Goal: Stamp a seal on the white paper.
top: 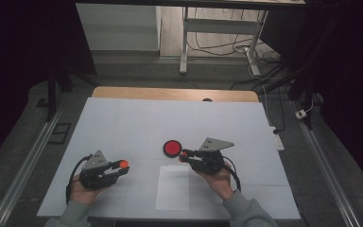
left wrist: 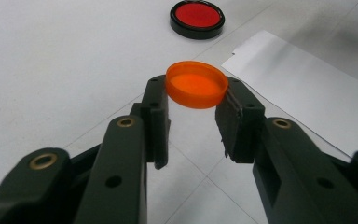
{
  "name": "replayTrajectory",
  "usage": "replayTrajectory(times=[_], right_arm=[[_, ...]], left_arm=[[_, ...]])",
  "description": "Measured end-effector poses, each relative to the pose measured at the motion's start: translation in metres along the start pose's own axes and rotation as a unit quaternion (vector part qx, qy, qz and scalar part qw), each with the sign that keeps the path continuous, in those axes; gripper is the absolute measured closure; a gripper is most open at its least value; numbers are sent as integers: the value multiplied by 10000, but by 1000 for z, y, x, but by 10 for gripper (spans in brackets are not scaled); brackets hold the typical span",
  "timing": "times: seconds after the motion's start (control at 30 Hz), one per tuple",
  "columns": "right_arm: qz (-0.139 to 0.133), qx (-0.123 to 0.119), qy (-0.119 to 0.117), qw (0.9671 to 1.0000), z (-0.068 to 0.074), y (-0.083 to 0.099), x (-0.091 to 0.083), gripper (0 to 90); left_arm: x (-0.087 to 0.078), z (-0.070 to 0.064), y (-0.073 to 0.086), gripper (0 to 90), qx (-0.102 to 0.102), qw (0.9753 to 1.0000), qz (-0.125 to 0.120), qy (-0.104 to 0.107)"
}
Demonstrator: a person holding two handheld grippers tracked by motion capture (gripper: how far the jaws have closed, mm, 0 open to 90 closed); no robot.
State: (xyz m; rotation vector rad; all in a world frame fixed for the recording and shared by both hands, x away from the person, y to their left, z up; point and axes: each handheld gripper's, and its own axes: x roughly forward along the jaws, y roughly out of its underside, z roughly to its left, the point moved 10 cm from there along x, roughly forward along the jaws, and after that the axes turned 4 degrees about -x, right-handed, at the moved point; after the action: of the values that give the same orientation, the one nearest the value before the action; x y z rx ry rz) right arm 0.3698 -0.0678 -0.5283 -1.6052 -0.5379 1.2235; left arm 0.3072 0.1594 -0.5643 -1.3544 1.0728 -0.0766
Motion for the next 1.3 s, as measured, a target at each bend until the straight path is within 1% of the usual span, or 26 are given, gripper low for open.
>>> replayTrajectory(times=[0.23,0.7,0.8,0.93,0.97,1.1,1.3], right_arm=[[107,-18,-114,9999,10,7,4,723],[201,-94,-304,9993,28,18,3,723],[240,-128,-347,9990,32,20,4,723],[272,-103,-425,9987,37,23,5,723],[253,-84,-415,9988,38,23,5,723],[319,-141,-459,9983,41,25,7,723],[405,-208,-459,9979,45,31,7,723]], left_arm=[[0,0,1,656,5,10000,5,4],[1,0,2,656,12,10000,22,10],[1,0,2,656,5,10000,26,34],[2,0,3,656,-44,9999,23,93],[3,0,3,656,-38,9999,33,108],[1,-1,6,656,-27,9999,27,127],[2,-2,5,656,-6,9999,38,117]])
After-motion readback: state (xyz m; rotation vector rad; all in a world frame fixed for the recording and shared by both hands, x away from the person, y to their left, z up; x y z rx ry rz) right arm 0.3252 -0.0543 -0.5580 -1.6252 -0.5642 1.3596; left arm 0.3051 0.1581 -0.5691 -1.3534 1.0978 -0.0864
